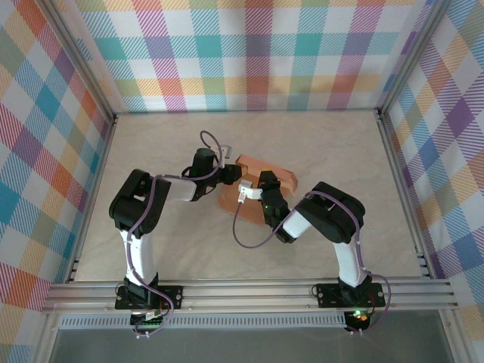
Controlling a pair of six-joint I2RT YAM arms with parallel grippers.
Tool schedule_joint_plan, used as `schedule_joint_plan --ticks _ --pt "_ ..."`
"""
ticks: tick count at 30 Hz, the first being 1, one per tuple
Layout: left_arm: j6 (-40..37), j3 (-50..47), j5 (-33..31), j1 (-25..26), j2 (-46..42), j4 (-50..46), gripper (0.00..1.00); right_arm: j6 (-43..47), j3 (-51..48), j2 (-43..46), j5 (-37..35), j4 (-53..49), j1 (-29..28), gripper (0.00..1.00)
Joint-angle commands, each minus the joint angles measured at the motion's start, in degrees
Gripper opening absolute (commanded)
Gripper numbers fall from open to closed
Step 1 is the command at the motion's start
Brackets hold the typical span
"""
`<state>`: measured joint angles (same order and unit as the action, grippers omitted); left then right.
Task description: Fold the paper box
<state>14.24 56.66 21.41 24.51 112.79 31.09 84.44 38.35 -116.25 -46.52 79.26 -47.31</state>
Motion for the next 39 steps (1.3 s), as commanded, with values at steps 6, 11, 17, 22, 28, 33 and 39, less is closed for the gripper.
schedule_joint_plan --ticks 6,11,17,22,28,33,39 --pt "3.6 0.9 -4.9 3.2 0.9 1.2 0.26 -3.5 0.5 0.6 0.6 -4.3 -0.9 0.00" --pt "3.5 1.0 -6.1 4.5 1.0 0.5 0.21 -4.7 0.6 0.8 0.6 -5.3 -0.9 0.00" --pt "3.0 1.5 -5.4 4.5 0.7 -0.7 0.13 -7.9 0.2 2.2 1.2 -7.5 -0.9 0.00" --pt "1.1 1.9 -4.0 4.5 0.7 -1.9 0.10 -11.6 -0.5 4.2 2.3 -10.4 -0.9 0.01" --pt "-1.4 2.6 -3.9 4.5 0.3 -4.2 0.07 -13.6 -0.4 5.4 3.4 -12.4 -0.9 0.13" --pt "-3.2 2.7 -5.1 4.5 0.0 -5.8 0.04 -15.4 0.0 6.4 4.1 -14.0 -0.9 0.20" --pt "-5.2 2.6 -6.4 4.5 -0.6 -7.0 0.03 -18.8 -0.5 9.1 4.5 -17.1 -0.9 0.39"
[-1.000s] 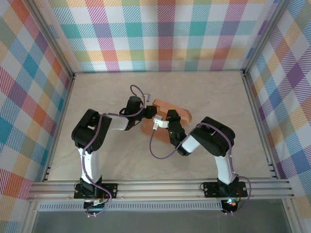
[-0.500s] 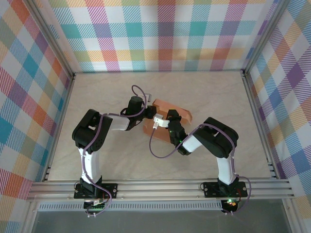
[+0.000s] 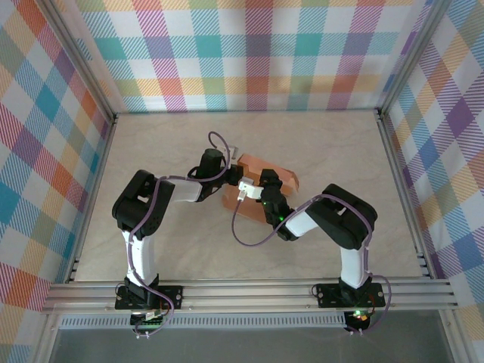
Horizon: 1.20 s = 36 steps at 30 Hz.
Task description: Fold the paper box
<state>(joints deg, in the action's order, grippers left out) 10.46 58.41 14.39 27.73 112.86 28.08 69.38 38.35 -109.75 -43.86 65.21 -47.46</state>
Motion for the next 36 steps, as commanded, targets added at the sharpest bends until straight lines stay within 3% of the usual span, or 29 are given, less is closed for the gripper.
schedule_joint_plan --ticks 1,6,9,12,16,21,26,31,36 --pt "-1.8 0.8 0.3 1.3 -0.7 -4.3 0.03 -4.7 -0.9 3.6 1.9 -3.9 -0.8 0.42" --pt "-3.2 0.7 -0.3 1.3 -1.0 -5.0 0.02 -12.8 -2.0 12.1 2.9 -15.5 -1.0 0.55" --pt "-3.6 0.8 -0.6 1.3 -1.0 -5.1 0.03 -20.9 -1.1 19.4 7.2 -27.9 -1.1 0.60" --pt "-4.4 0.4 -0.6 1.3 -1.3 -5.0 0.03 -29.0 0.4 26.8 11.1 -40.6 -1.2 0.76" --pt "-6.2 -0.3 0.1 1.3 -1.6 -4.7 0.02 -39.3 4.9 35.2 14.7 -53.8 0.1 0.77" --pt "-8.5 -1.6 0.5 1.3 -2.5 -3.9 0.03 -59.1 12.6 40.5 28.5 -66.0 9.5 0.77" --pt "-10.0 -2.7 1.7 1.4 -3.6 -3.3 0.06 -78.5 22.5 35.5 51.6 -75.3 21.2 0.78" --pt "-13.0 -2.3 4.2 1.9 -4.0 -5.9 0.07 -87.8 34.7 22.8 68.2 -84.7 26.8 0.85" --pt "-14.6 -1.3 6.1 2.5 -3.2 -8.0 0.03 -89.6 43.8 10.3 78.4 -90.7 29.7 0.81"
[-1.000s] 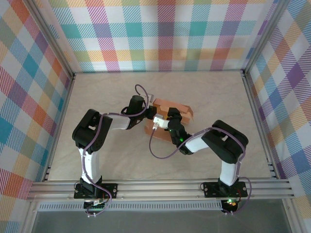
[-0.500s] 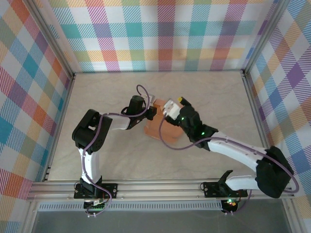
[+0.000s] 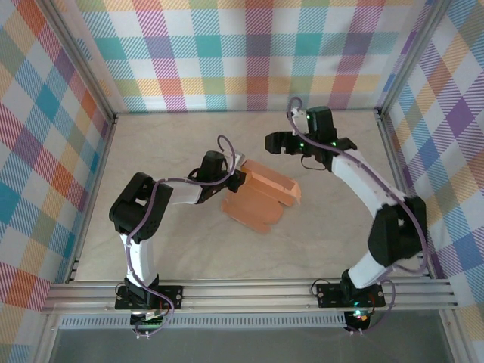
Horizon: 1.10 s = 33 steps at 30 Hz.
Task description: Fold the paper box
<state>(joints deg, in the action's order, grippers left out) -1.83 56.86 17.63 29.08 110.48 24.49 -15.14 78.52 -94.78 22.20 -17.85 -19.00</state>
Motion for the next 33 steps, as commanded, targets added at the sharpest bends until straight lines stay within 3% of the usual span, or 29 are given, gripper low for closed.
schedule_joint_plan --ticks 1,6,13,26,33 --pt "-2.8 0.4 2.6 1.4 -0.8 -5.0 0.03 -4.8 4.9 -7.0 13.6 -8.3 1.7 0.78" --pt "-5.6 2.2 -0.7 3.1 -0.2 -9.0 0.04 -2.4 11.6 -16.8 18.5 -11.8 2.0 0.74" --pt "-5.2 3.5 -3.7 4.1 0.6 -10.5 0.05 -2.5 13.9 -23.5 23.8 -11.0 2.0 0.67" --pt "-3.8 3.4 -7.2 4.8 1.4 -9.0 0.07 -2.4 9.7 -24.6 22.5 -9.7 0.7 0.50" --pt "-3.4 1.8 -7.5 4.9 1.0 -6.6 0.13 -2.4 8.3 -24.6 21.8 -8.9 0.7 0.41"
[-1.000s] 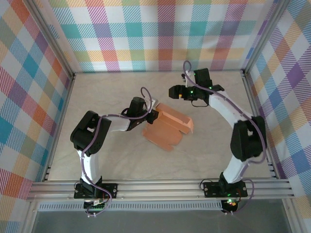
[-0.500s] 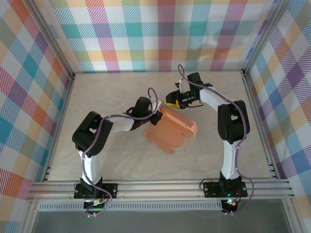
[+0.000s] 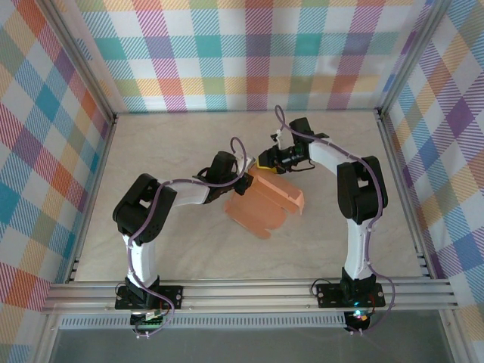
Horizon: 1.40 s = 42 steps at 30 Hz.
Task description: Fold the paper box
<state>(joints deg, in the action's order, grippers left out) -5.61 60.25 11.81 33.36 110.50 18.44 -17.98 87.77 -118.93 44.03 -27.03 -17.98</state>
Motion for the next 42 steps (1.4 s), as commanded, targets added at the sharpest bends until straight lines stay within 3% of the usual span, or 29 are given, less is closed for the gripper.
schedule_joint_plan --ticks 1,7,27,38,42 --pt "0.4 -1.8 -1.9 0.6 0.9 -0.1 0.15 0.3 -1.1 -0.4 0.1 0.5 -0.3 0.41" --pt "0.6 -1.6 -3.8 0.5 1.6 1.0 0.26 -0.5 -0.8 -0.7 1.9 1.2 -0.2 0.41" --pt "5.4 0.7 -0.8 0.6 1.9 2.7 0.30 -1.4 -0.7 -2.2 5.6 0.5 0.1 0.41" --pt "7.9 2.5 3.3 0.5 2.2 3.7 0.23 -1.4 -0.8 -3.1 8.4 0.5 0.4 0.41" --pt "8.8 2.8 3.7 0.5 2.1 3.7 0.10 -1.7 -0.8 -3.5 9.2 0.5 0.5 0.41"
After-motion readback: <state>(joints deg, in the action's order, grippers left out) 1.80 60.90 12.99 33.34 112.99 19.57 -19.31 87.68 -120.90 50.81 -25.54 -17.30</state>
